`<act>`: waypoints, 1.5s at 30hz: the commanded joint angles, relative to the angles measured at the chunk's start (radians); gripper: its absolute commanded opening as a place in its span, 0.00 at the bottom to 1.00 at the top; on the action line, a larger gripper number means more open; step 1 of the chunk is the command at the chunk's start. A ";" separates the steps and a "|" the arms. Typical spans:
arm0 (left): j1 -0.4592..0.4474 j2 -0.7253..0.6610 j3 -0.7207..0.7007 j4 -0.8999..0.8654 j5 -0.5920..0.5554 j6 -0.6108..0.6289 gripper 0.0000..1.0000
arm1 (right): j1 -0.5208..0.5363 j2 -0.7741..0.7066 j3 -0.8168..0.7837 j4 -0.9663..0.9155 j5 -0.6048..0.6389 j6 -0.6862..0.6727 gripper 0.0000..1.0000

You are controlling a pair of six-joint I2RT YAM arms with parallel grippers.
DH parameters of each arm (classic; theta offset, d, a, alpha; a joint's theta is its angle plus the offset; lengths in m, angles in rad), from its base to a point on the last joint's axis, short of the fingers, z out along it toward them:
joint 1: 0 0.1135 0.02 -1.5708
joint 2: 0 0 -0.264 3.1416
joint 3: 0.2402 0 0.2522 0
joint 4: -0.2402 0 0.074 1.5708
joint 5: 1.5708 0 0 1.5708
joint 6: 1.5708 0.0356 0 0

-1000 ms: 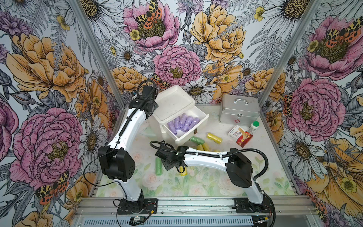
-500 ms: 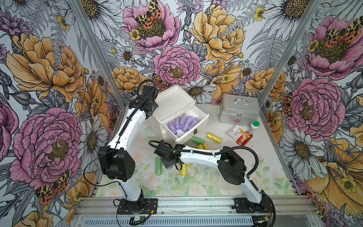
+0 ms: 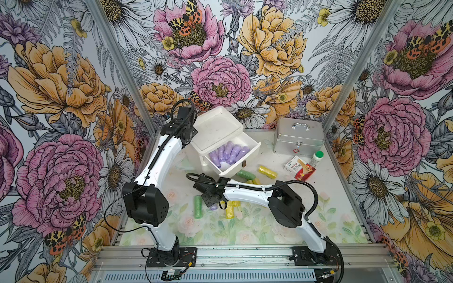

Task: Sort the rolls of trash bags by color and place them into the drawer
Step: Pick up the roll of trash bags from the center of the board, then place the roll of trash bags in the drawer.

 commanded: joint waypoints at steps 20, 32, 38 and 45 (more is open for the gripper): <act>-0.010 0.015 -0.044 -0.111 0.132 -0.062 0.00 | 0.046 -0.284 -0.043 -0.023 -0.145 -0.014 0.30; -0.018 0.014 -0.034 -0.111 0.135 -0.076 0.00 | -0.158 -0.617 -0.060 -0.046 -0.340 0.082 0.30; -0.019 0.005 -0.031 -0.111 0.134 -0.074 0.00 | -0.381 -0.605 0.016 -0.046 -0.388 0.201 0.31; -0.008 -0.014 -0.040 -0.110 0.131 -0.068 0.00 | -0.534 -0.498 0.126 -0.044 -0.403 0.291 0.31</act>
